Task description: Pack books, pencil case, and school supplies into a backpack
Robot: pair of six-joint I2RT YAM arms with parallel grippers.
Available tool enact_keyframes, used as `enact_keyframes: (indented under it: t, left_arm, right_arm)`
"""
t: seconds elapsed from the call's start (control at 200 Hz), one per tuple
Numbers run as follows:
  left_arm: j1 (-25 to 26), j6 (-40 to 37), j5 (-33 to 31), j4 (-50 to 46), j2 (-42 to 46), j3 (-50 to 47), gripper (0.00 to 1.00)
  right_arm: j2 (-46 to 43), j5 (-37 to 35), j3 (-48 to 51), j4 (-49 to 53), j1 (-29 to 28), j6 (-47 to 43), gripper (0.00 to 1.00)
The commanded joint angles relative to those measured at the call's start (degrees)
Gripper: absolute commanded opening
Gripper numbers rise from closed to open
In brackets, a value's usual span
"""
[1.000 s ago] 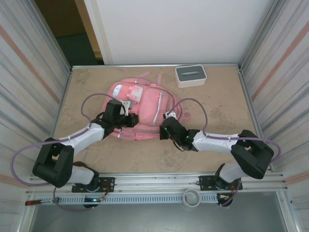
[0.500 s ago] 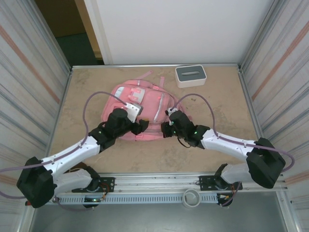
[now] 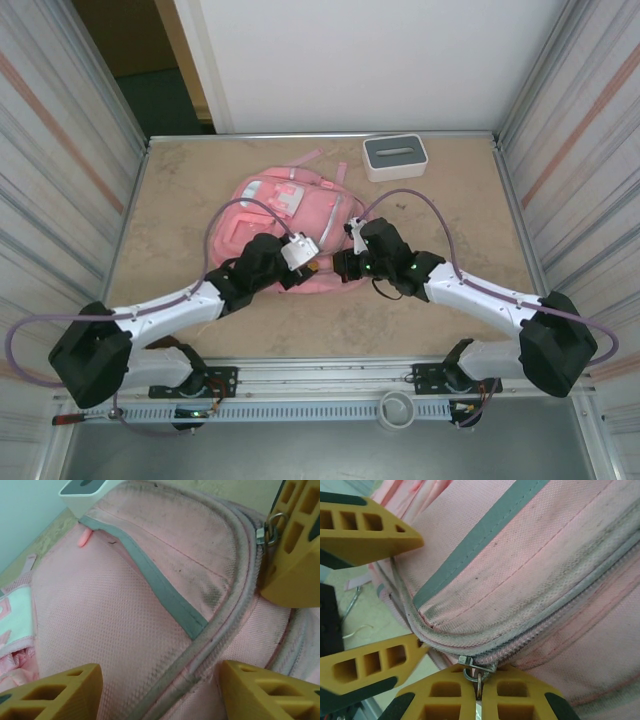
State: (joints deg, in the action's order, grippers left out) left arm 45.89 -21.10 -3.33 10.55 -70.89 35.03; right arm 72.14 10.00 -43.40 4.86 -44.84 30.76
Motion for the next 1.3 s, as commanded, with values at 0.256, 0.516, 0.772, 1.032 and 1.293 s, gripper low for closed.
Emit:
enact_keyframes:
  t: [0.256,0.516,0.772,1.032,1.293]
  left_arm:
    - [-1.9,-4.2,-2.5,1.4,-1.8,1.9,0.25]
    - [-4.8,-3.8,-0.9,5.2,1.8,-2.8,0.0]
    - [-7.2,-2.1,-0.9,8.8,6.4,-6.4,0.0]
    - [-7.5,-1.2,1.9,6.1,6.8,-5.5,0.1]
    - [-3.8,-0.7,2.2,0.0,7.1,-0.7,0.6]
  right_arm:
    - [-4.7,-0.5,-1.7,6.5,5.4,-5.3,0.0]
    - [-4.0,-3.6,-2.3,12.1,10.5,-8.3,0.0]
    - [0.3,-0.7,-5.3,12.4,14.9,-11.1,0.0]
    - [0.8,4.5,-5.1,7.7,13.9,-10.4,0.0]
    - [-1.3,6.8,-3.2,4.3,12.2,-7.0,0.0]
